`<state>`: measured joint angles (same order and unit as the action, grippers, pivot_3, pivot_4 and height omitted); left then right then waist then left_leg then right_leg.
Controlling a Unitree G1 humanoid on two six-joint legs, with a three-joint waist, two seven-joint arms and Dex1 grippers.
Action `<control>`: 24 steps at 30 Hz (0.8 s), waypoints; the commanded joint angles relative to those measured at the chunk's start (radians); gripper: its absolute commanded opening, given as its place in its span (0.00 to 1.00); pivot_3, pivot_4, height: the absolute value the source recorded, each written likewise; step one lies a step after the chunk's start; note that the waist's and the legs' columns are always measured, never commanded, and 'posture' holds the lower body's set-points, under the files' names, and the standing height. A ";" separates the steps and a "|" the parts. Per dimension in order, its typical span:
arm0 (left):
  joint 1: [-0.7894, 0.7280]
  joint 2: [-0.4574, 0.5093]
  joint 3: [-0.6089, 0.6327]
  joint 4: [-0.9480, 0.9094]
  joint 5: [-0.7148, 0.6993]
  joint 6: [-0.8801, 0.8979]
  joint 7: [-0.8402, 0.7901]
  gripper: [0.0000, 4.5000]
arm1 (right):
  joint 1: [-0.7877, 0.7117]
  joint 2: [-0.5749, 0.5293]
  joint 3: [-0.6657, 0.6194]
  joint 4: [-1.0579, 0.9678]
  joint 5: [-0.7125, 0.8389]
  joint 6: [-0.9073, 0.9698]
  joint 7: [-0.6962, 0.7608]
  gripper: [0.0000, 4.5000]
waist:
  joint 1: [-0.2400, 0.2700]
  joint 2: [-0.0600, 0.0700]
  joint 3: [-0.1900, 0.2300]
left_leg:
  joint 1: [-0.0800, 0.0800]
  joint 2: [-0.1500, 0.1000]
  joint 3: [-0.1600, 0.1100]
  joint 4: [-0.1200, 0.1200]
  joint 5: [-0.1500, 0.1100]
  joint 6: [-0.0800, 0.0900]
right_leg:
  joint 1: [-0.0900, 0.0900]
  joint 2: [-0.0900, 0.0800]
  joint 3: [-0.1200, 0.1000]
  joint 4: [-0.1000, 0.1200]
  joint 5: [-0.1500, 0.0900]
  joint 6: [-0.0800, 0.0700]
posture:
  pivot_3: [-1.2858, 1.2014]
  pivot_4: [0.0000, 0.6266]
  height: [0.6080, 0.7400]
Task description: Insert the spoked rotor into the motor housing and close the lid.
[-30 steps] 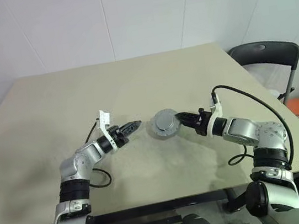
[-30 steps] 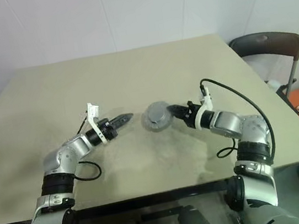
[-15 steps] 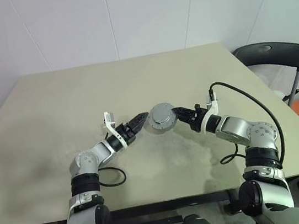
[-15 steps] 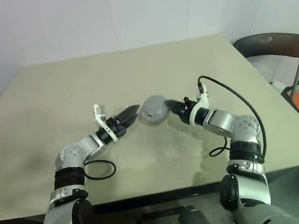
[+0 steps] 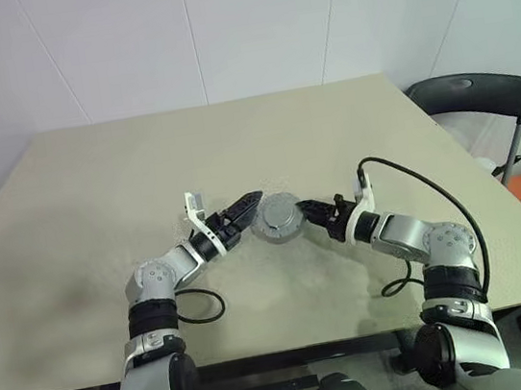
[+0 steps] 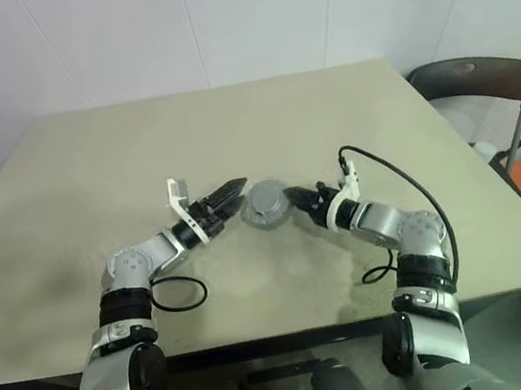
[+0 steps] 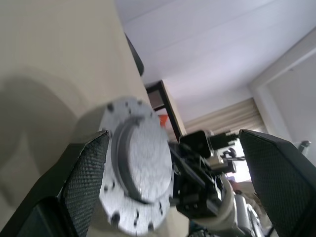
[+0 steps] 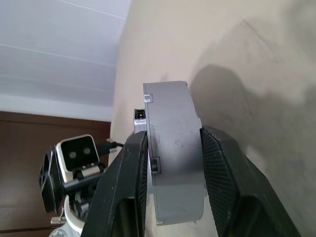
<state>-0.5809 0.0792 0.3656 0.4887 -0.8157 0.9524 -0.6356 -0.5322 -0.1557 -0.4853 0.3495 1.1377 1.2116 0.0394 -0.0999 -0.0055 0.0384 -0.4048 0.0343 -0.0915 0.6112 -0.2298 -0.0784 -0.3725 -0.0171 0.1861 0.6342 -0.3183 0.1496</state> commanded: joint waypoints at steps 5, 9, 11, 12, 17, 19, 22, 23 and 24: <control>0.008 0.016 -0.026 -0.009 0.034 -0.070 -0.017 1.00 | -0.018 0.012 0.008 -0.069 0.017 -0.010 0.047 0.28 | 0.000 0.000 0.000 | 0.000 0.000 0.000 0.000 0.000 0.000 | 0.000 0.000 0.000 0.000 0.000 0.000 | 0.52 0.00 1.00; 0.010 0.021 -0.050 0.015 0.064 -0.088 -0.016 1.00 | -0.015 0.011 0.009 -0.073 0.015 -0.008 0.053 0.28 | 0.001 0.000 0.000 | 0.000 0.000 0.000 0.000 0.000 0.000 | 0.000 0.000 0.000 0.000 0.000 0.000 | 0.52 0.00 1.00; 0.009 0.021 -0.057 0.030 0.074 -0.099 -0.020 1.00 | -0.014 0.011 0.011 -0.074 0.013 -0.009 0.056 0.28 | 0.001 0.000 0.000 | 0.000 0.000 0.000 0.000 0.000 0.000 | 0.000 0.000 0.000 0.000 0.000 0.000 | 0.52 0.00 1.00; 0.007 0.021 -0.060 0.040 0.082 -0.105 -0.021 1.00 | -0.014 0.012 0.012 -0.074 0.012 -0.010 0.057 0.28 | 0.001 0.000 0.000 | 0.000 0.000 0.000 0.000 0.000 0.000 | 0.000 0.000 0.000 0.000 0.000 0.000 | 0.52 0.00 1.00; 0.003 0.020 -0.083 0.100 0.128 -0.146 -0.024 1.00 | -0.002 0.019 0.014 -0.089 0.013 -0.011 0.058 0.28 | 0.002 0.000 0.000 | 0.000 0.000 0.000 0.000 0.000 0.000 | 0.000 0.000 0.000 0.000 0.000 0.000 | 0.52 0.00 1.00; 0.000 0.015 -0.085 0.116 0.133 -0.147 -0.025 1.00 | 0.001 0.021 0.014 -0.090 0.013 -0.013 0.060 0.28 | 0.003 0.000 0.000 | 0.001 0.000 0.000 0.001 0.000 0.000 | 0.001 0.000 0.000 0.001 0.000 0.000 | 0.52 0.00 1.00; -0.006 0.003 -0.084 0.123 0.122 -0.133 -0.033 1.00 | 0.004 0.022 0.014 -0.093 0.013 -0.013 0.061 0.28 | 0.002 0.000 0.000 | 0.002 0.000 0.000 0.002 0.001 -0.001 | 0.003 0.000 0.000 0.001 0.000 0.000 | 0.52 0.00 1.00; -0.010 -0.003 -0.081 0.121 0.111 -0.118 -0.037 1.00 | 0.004 0.023 0.015 -0.094 0.013 -0.013 0.063 0.28 | 0.003 0.000 0.000 | 0.002 0.000 0.000 0.002 0.001 -0.001 | 0.003 0.000 0.000 0.001 0.000 0.000 | 0.52 0.00 1.00; -0.014 -0.009 -0.076 0.120 0.099 -0.101 -0.042 1.00 | 0.004 0.023 0.016 -0.094 0.014 -0.012 0.067 0.28 | 0.003 0.000 0.000 | 0.002 0.000 0.000 0.002 0.001 -0.001 | 0.003 0.000 0.000 0.001 0.000 0.000 | 0.52 0.00 1.00</control>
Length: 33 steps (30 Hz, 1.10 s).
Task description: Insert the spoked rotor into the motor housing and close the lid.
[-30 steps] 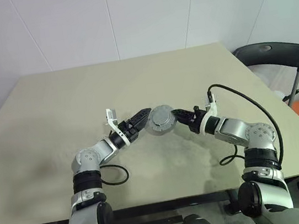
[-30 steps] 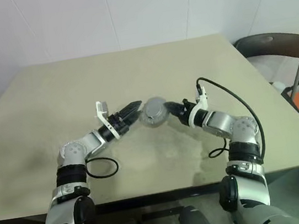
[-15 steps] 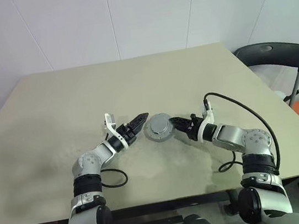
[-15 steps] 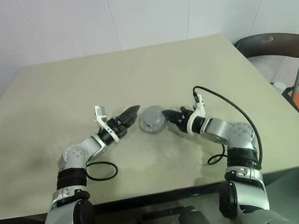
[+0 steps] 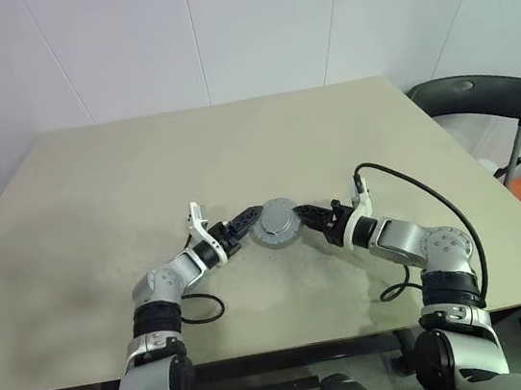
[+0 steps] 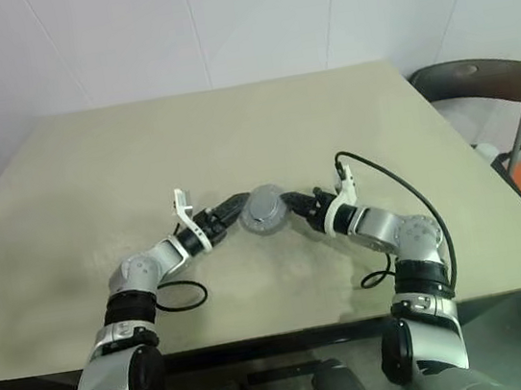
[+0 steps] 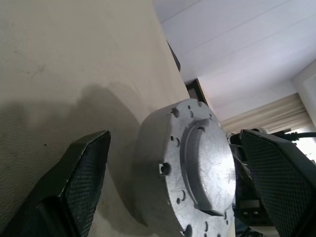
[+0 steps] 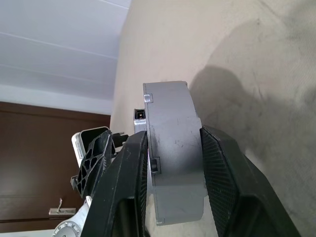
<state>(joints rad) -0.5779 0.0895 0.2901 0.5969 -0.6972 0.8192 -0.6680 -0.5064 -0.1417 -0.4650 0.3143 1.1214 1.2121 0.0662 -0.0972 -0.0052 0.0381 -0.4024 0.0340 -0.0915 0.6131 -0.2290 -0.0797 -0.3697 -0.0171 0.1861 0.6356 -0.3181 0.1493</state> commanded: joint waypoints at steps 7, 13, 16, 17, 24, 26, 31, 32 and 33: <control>-0.051 -0.054 0.020 0.011 -0.062 0.106 -0.022 1.00 | -0.023 0.022 0.008 -0.081 0.050 -0.003 0.076 0.28 | 0.001 0.000 0.000 | -0.002 0.000 0.000 -0.001 0.000 0.000 | -0.002 0.000 0.000 0.000 0.000 0.000 | 0.52 0.00 1.00; -0.068 -0.073 0.034 0.004 -0.082 0.149 -0.025 1.00 | -0.010 0.052 0.004 -0.100 0.059 -0.011 0.085 0.28 | -0.002 0.000 0.000 | -0.002 0.000 -0.001 -0.001 0.000 0.000 | -0.003 0.000 0.000 0.000 0.000 0.000 | 0.52 0.00 1.00; -0.093 -0.086 0.099 0.026 -0.126 0.139 0.013 1.00 | 0.001 0.064 0.009 -0.108 0.050 -0.010 0.082 0.28 | -0.002 0.000 0.000 | -0.002 0.000 -0.001 -0.001 0.000 0.000 | -0.003 0.000 0.000 0.000 0.000 0.000 | 0.52 0.00 1.00; -0.108 -0.091 0.142 0.040 -0.158 0.135 0.031 0.96 | 0.002 0.065 0.009 -0.108 0.049 -0.011 0.082 0.28 | -0.001 0.000 0.000 | -0.002 0.000 -0.001 -0.001 0.000 0.000 | -0.003 0.000 0.000 0.000 0.000 0.000 | 0.52 0.00 1.00; -0.112 -0.100 0.184 -0.026 -0.224 0.167 0.031 0.52 | -0.006 0.055 0.018 -0.092 0.046 -0.025 0.089 0.28 | -0.002 0.000 0.000 | -0.003 0.000 -0.001 -0.001 0.000 0.000 | -0.003 0.000 0.000 0.000 0.000 0.000 | 0.52 0.00 1.00; -0.109 -0.101 0.175 -0.035 -0.228 0.175 0.029 0.48 | -0.013 0.050 0.021 -0.084 0.044 -0.029 0.093 0.28 | -0.002 0.000 0.000 | -0.003 0.000 -0.001 -0.001 0.000 0.000 | -0.003 0.000 0.000 0.000 0.000 0.000 | 0.52 0.00 1.00; -0.091 -0.106 0.165 -0.077 -0.250 0.200 0.002 0.48 | -0.028 0.031 0.040 -0.074 0.022 -0.038 0.114 0.28 | -0.002 0.000 0.000 | -0.003 0.000 -0.001 -0.001 0.000 0.000 | -0.003 0.000 0.000 0.000 0.000 0.000 | 0.52 0.00 1.00; -0.088 -0.108 0.165 -0.090 -0.257 0.203 -0.002 0.48 | -0.030 0.029 0.044 -0.073 0.016 -0.042 0.118 0.28 | -0.003 0.000 0.000 | -0.003 0.000 -0.001 -0.001 0.000 0.000 | -0.003 0.000 0.000 0.000 0.000 0.000 | 0.52 0.00 1.00; -0.087 -0.113 0.168 -0.101 -0.267 0.205 -0.005 0.48 | -0.032 0.028 0.048 -0.073 0.008 -0.053 0.124 0.28 | -0.003 0.000 0.000 | -0.002 0.000 -0.001 -0.001 0.000 0.000 | -0.003 0.000 0.000 0.000 0.000 0.000 | 0.52 0.00 1.00</control>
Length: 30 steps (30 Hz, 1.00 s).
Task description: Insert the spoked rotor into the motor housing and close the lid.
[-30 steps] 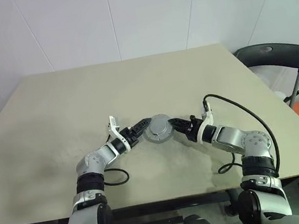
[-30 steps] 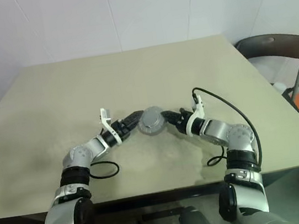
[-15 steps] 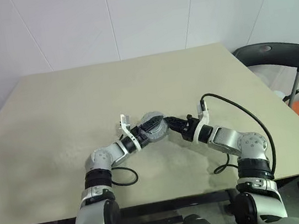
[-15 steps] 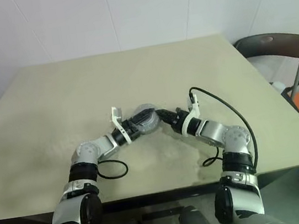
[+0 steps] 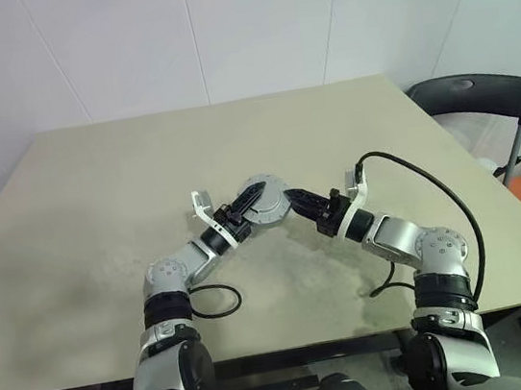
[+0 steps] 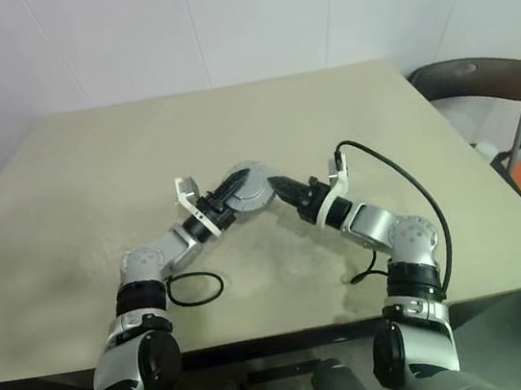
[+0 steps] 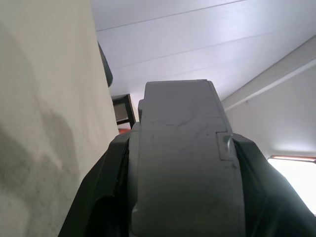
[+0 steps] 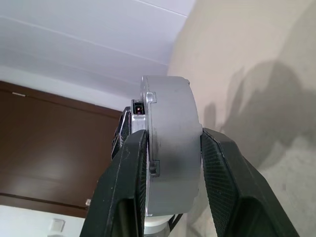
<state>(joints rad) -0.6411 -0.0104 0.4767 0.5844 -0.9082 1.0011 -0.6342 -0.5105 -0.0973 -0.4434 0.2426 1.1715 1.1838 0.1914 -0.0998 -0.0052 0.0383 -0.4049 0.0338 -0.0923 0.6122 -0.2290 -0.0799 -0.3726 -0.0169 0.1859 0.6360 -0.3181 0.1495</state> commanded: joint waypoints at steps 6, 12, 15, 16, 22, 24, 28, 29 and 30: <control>-0.038 -0.024 0.029 -0.071 -0.088 -0.001 -0.002 0.48 | -0.044 -0.020 0.029 0.022 -0.094 -0.102 -0.007 0.58 | 0.003 0.000 0.000 | 0.000 0.000 0.000 0.001 0.000 0.000 | 0.000 0.000 0.000 0.000 0.000 0.000 | 0.52 0.00 1.00; -0.046 -0.025 0.067 -0.054 -0.104 -0.027 0.018 0.48 | -0.054 -0.018 0.016 0.031 -0.083 -0.115 0.014 0.97 | 0.001 0.000 0.000 | 0.000 0.000 0.000 0.000 0.000 0.000 | 0.000 0.000 0.000 0.000 0.000 0.000 | 0.52 0.00 1.00; -0.053 -0.027 0.091 -0.041 -0.109 -0.064 0.037 0.48 | -0.048 -0.016 0.013 -0.007 -0.053 -0.108 0.045 0.97 | 0.000 0.000 0.000 | 0.000 0.000 0.000 0.000 0.000 0.000 | 0.000 0.000 0.000 0.000 0.000 0.000 | 0.52 0.00 1.00; -0.056 -0.027 0.102 -0.037 -0.109 -0.088 0.048 0.48 | -0.045 -0.017 0.017 -0.027 -0.051 -0.108 0.053 0.97 | 0.001 0.000 0.000 | 0.000 0.000 0.000 0.000 0.000 0.000 | 0.000 0.000 0.000 0.000 0.000 0.000 | 0.52 0.00 1.00; -0.071 -0.026 0.168 -0.004 -0.067 -0.310 0.157 0.48 | -0.008 -0.095 0.222 -0.338 -0.173 -0.203 0.248 0.97 | 0.002 0.000 0.000 | 0.000 0.000 0.000 0.000 0.000 0.000 | 0.000 0.000 0.000 0.000 0.000 0.000 | 0.52 0.00 1.00; -0.067 -0.020 0.170 0.010 -0.040 -0.389 0.182 0.48 | 0.004 -0.163 0.354 -0.431 -0.288 -0.267 0.308 0.97 | 0.002 0.000 0.000 | 0.000 0.000 0.000 0.000 0.000 0.000 | 0.000 0.000 0.000 -0.001 0.000 0.000 | 0.52 0.00 1.00; -0.068 0.013 0.179 0.077 0.031 -0.576 0.219 0.48 | 0.012 -0.307 0.560 -0.502 -0.486 -0.392 0.439 0.97 | 0.005 -0.002 0.000 | 0.000 0.000 0.000 0.000 0.000 0.000 | 0.000 0.000 0.000 -0.002 0.000 0.000 | 0.52 0.00 1.00; -0.070 0.022 0.185 0.091 0.034 -0.601 0.219 0.48 | 0.011 -0.322 0.576 -0.499 -0.503 -0.404 0.460 0.97 | 0.005 -0.003 0.000 | -0.001 0.000 0.000 0.000 0.000 0.000 | 0.000 0.000 0.000 -0.002 0.000 0.000 | 0.52 0.00 1.00; -0.072 0.029 0.187 0.103 0.036 -0.619 0.217 0.48 | 0.010 -0.331 0.586 -0.495 -0.515 -0.415 0.475 0.97 | 0.005 -0.003 0.001 | -0.001 0.000 0.000 0.000 0.000 -0.001 | 0.000 0.000 0.000 -0.002 0.000 0.000 | 0.52 0.00 1.00</control>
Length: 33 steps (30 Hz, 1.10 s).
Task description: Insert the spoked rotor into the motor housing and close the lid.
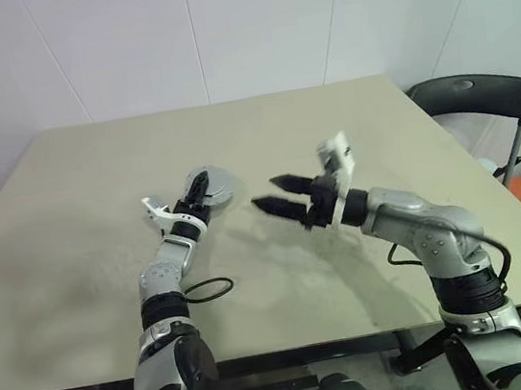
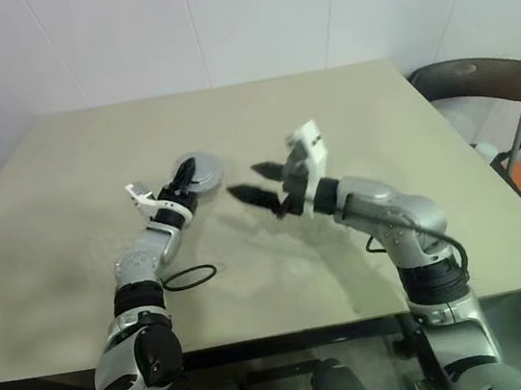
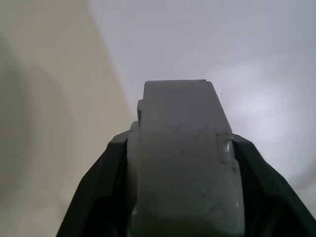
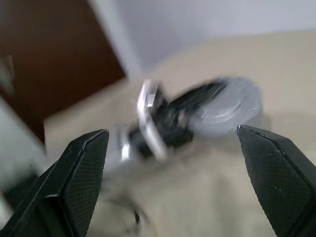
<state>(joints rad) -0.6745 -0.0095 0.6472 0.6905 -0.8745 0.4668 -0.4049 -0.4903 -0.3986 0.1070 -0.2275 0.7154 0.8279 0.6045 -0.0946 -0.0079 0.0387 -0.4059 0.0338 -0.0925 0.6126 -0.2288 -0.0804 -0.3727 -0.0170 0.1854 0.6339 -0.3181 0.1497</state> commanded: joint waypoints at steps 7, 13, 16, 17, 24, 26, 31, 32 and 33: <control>-0.039 0.087 0.045 0.067 0.034 -0.239 0.024 0.48 | -0.007 -0.030 0.048 0.001 -0.113 -0.080 0.100 0.97 | 0.001 -0.003 0.001 | -0.001 0.000 0.000 0.000 0.000 0.000 | 0.000 0.000 0.000 0.000 0.000 0.000 | 0.52 0.00 1.00; -0.032 0.119 0.015 0.171 0.139 -0.388 0.096 0.48 | 0.004 -0.028 0.055 -0.020 -0.119 -0.073 0.135 0.97 | 0.000 -0.004 0.001 | 0.000 0.000 -0.001 0.000 0.000 0.000 | 0.000 0.000 0.000 0.000 0.000 0.000 | 0.52 0.00 1.00; -0.036 0.123 0.019 0.221 0.169 -0.447 0.147 0.48 | 0.006 -0.025 0.052 -0.018 -0.122 -0.071 0.137 0.97 | 0.000 -0.004 0.001 | 0.001 0.000 -0.001 0.000 0.000 0.000 | 0.001 0.000 0.000 0.001 0.000 0.000 | 0.52 0.00 1.00; -0.037 0.124 0.018 0.233 0.174 -0.459 0.156 0.48 | 0.006 -0.025 0.050 -0.017 -0.123 -0.070 0.136 0.97 | 0.000 -0.004 0.001 | 0.002 0.000 -0.001 0.001 0.000 0.000 | 0.002 0.000 0.000 0.001 0.000 0.000 | 0.52 0.00 1.00; -0.026 0.116 -0.028 0.264 0.233 -0.481 0.252 0.48 | 0.014 -0.028 0.039 -0.006 -0.127 -0.077 0.137 0.97 | -0.004 -0.004 0.001 | 0.016 0.000 -0.001 0.000 0.001 -0.001 | 0.014 0.001 0.000 0.003 -0.001 0.002 | 0.52 0.00 1.00; -0.010 0.116 -0.051 0.255 0.260 -0.459 0.314 0.64 | 0.016 -0.029 0.039 0.000 -0.132 -0.080 0.136 0.98 | -0.005 -0.005 0.000 | 0.017 0.000 -0.001 0.001 0.001 -0.001 | 0.015 0.001 0.000 0.002 -0.001 0.002 | 0.52 0.00 1.00; 0.048 0.091 -0.070 0.129 0.263 -0.326 0.472 0.99 | 0.023 -0.028 0.035 0.011 -0.145 -0.085 0.137 0.98 | -0.006 -0.004 -0.001 | 0.017 0.000 -0.001 0.000 0.001 -0.001 | 0.015 0.001 0.001 0.002 0.000 0.001 | 0.52 0.00 1.00; 0.063 0.085 -0.077 0.090 0.263 -0.282 0.508 1.00 | 0.023 -0.028 0.035 0.013 -0.147 -0.086 0.137 0.98 | -0.009 -0.004 -0.001 | 0.017 0.000 -0.001 0.000 0.001 -0.001 | 0.015 0.001 0.001 0.002 0.000 0.000 | 0.52 0.00 1.00; 0.078 0.079 -0.081 0.050 0.260 -0.239 0.542 1.00 | 0.023 -0.027 0.035 0.015 -0.149 -0.087 0.137 0.98 | -0.011 -0.004 -0.001 | 0.017 0.000 0.000 0.000 0.000 -0.001 | 0.015 0.001 0.001 0.002 0.000 0.000 | 0.52 0.00 1.00</control>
<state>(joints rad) -0.6609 0.0742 0.5590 0.7408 -0.6209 0.1483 0.0385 -0.4554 -0.4283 0.1683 -0.2078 0.5669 0.7584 0.7345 -0.1060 -0.0117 0.0379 -0.3888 0.0342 -0.0929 0.6118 -0.2283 -0.0813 -0.3580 -0.0162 0.1864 0.6363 -0.3181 0.1498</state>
